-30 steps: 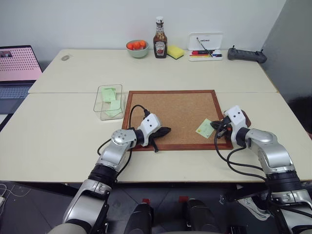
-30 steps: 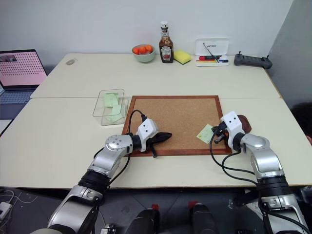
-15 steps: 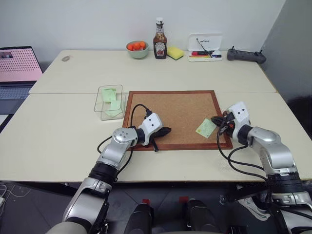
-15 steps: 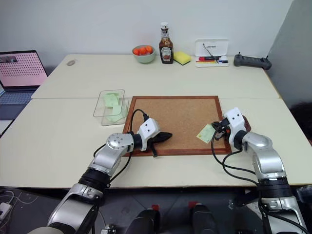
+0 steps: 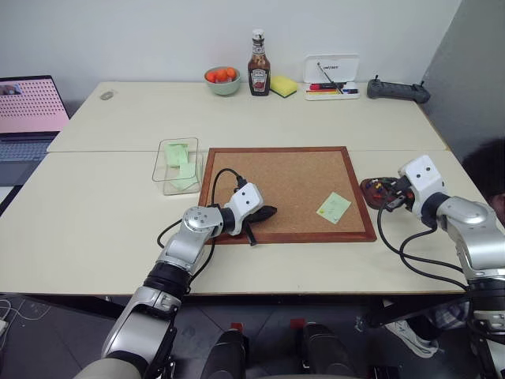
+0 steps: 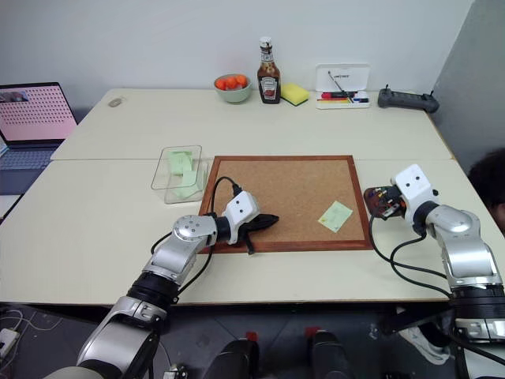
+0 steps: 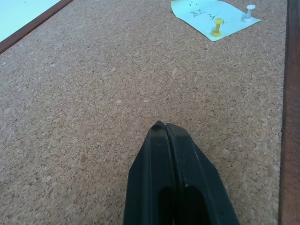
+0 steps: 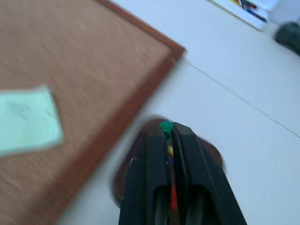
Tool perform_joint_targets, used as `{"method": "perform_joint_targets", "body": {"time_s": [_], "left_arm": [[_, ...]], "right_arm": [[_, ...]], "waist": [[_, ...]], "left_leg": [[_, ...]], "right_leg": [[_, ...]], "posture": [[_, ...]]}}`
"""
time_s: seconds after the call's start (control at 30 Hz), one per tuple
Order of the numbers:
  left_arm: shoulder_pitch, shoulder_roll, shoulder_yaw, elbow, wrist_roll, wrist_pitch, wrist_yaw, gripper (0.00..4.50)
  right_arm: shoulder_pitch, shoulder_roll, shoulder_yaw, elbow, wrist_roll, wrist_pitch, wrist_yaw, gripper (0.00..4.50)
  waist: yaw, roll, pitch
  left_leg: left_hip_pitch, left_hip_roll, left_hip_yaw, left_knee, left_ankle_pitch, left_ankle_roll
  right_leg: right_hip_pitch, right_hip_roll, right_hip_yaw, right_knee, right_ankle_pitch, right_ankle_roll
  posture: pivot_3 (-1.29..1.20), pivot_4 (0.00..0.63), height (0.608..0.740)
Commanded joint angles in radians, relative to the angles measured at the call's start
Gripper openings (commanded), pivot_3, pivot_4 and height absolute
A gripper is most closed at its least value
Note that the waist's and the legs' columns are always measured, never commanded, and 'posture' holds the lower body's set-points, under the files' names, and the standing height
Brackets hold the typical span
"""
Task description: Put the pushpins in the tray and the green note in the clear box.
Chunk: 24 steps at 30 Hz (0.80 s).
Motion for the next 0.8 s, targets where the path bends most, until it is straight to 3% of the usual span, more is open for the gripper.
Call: {"method": "perform_joint_targets", "body": {"time_s": [0.03, 0.07, 0.23, 0.47, 0.63, 0.8], "left_arm": [[0.014, 0.002, -0.031, 0.034, 0.043, 0.039, 0.007, 0.0], [0.014, 0.001, -0.032, 0.034, 0.044, 0.039, 0.008, 0.0], [0.015, -0.001, -0.03, 0.024, 0.042, 0.044, 0.013, 0.0], [0.019, -0.001, -0.028, 0.017, 0.04, 0.05, 0.019, 0.0], [0.021, 0.001, -0.028, 0.015, 0.04, 0.05, 0.021, 0.0], [0.024, 0.005, -0.031, 0.012, 0.038, 0.045, 0.011, 0.0]], "right_arm": [[-0.018, -0.033, 0.038, 0.055, -0.103, -0.082, -0.046, 0.05], [-0.021, -0.037, 0.047, 0.07, -0.118, -0.095, -0.05, 0.05], [-0.052, -0.021, 0.041, 0.135, -0.13, -0.107, -0.071, 1.27], [-0.069, -0.015, 0.016, 0.142, -0.11, -0.111, -0.079, 2.49], [-0.053, -0.011, -0.051, 0.036, -0.001, -0.065, -0.01, 3.48], [0.059, -0.003, -0.077, -0.14, 0.147, 0.044, 0.118, 3.48]], "waist": [[0.0, 0.0, 0.0], [0.0, 0.0, 0.0], [0.0, 0.0, 0.0], [0.0, 0.0, 0.0], [0.001, 0.0, 0.0], [0.001, 0.0, 0.0]], "left_leg": [[0.0, 0.0, 0.0, 0.0, 0.0, 0.0], [0.0, 0.0, 0.0, 0.0, 0.0, 0.0], [0.0, 0.0, 0.0, 0.0, 0.0, 0.0], [-0.001, 0.0, 0.0, 0.0, 0.0, 0.0], [-0.001, 0.0, 0.0, 0.0, 0.0, 0.0], [-0.001, 0.0, -0.001, 0.0, 0.0, 0.0]], "right_leg": [[0.0, 0.0, 0.0, 0.0, 0.0, 0.0], [0.0, 0.0, 0.0, 0.0, 0.0, 0.0], [0.0, 0.0, 0.0, -0.001, 0.0, 0.0], [0.0, 0.0, 0.0, -0.001, 0.0, 0.0], [0.0, 0.0, 0.0, -0.001, 0.0, 0.001], [0.001, 0.0, -0.001, -0.002, 0.0, 0.001]], "posture": [[0.0, 0.15, 0.74], [0.0, 0.15, 0.74], [0.0, 0.15, 0.74], [0.0, 0.15, 0.74], [0.0, 0.15, 0.74], [0.0, 0.15, 0.74]]}}
